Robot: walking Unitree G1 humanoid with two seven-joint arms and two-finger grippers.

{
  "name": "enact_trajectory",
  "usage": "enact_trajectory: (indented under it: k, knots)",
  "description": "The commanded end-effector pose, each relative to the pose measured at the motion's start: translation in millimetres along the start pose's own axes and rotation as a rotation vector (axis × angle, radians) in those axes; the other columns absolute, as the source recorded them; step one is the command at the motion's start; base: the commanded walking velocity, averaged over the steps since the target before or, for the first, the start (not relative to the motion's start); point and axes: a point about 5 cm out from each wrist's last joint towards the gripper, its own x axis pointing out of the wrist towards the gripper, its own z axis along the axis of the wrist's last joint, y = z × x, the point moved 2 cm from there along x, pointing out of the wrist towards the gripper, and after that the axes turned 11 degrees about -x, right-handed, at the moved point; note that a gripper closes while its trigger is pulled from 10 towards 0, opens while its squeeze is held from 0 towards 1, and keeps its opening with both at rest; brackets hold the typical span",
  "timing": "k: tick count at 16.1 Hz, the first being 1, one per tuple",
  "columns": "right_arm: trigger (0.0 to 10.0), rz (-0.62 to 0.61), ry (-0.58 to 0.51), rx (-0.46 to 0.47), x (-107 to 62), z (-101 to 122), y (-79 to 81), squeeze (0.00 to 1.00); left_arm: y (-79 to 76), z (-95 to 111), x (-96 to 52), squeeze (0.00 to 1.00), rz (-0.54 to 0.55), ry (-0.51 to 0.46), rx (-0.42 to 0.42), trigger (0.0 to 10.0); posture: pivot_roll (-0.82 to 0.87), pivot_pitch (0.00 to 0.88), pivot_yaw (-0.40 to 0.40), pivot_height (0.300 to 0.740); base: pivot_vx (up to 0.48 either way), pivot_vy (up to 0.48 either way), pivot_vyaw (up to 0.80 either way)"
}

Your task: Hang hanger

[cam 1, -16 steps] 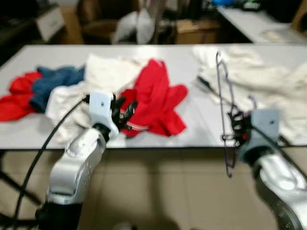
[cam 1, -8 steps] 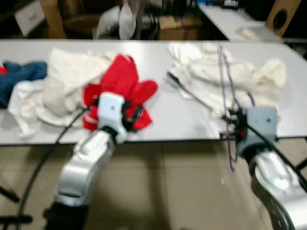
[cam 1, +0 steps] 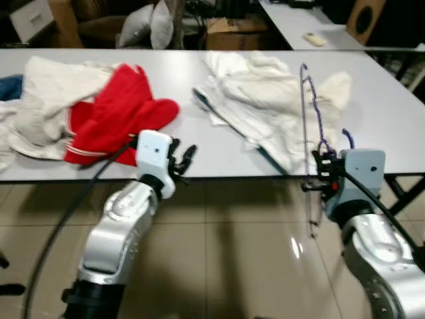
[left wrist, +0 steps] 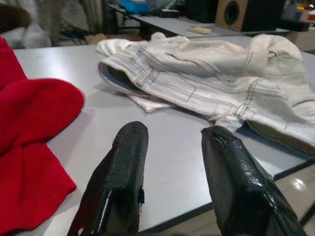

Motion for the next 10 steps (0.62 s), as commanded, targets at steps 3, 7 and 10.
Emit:
enact_trajectory:
  k: [3,7,10]
  knots:
    - [10.0,-0.057,0.05,0.037,-12.4,-20.2,-10.8,0.0,-8.5,4.3,1.1,0.0,-0.048,-0.009,0.042,10.0,-0.02,0.043,0.047,0.74,0.0,0.0,0.0]
    - [10.0,-0.069,0.087,0.064,-11.0,-29.8,-15.4,0.0,4.1,-2.3,-3.7,0.0,0.025,0.003,0.008,10.0,-0.02,0.068,0.024,0.74,0.0,0.0,0.0]
    - [10.0,-0.11,0.112,0.142,-13.5,-38.0,-22.3,0.0,-1.2,-5.4,-6.9,0.0,-0.025,0.014,0.024,10.0,-0.01,0.057,0.03,0.74,0.0,0.102,-0.17]
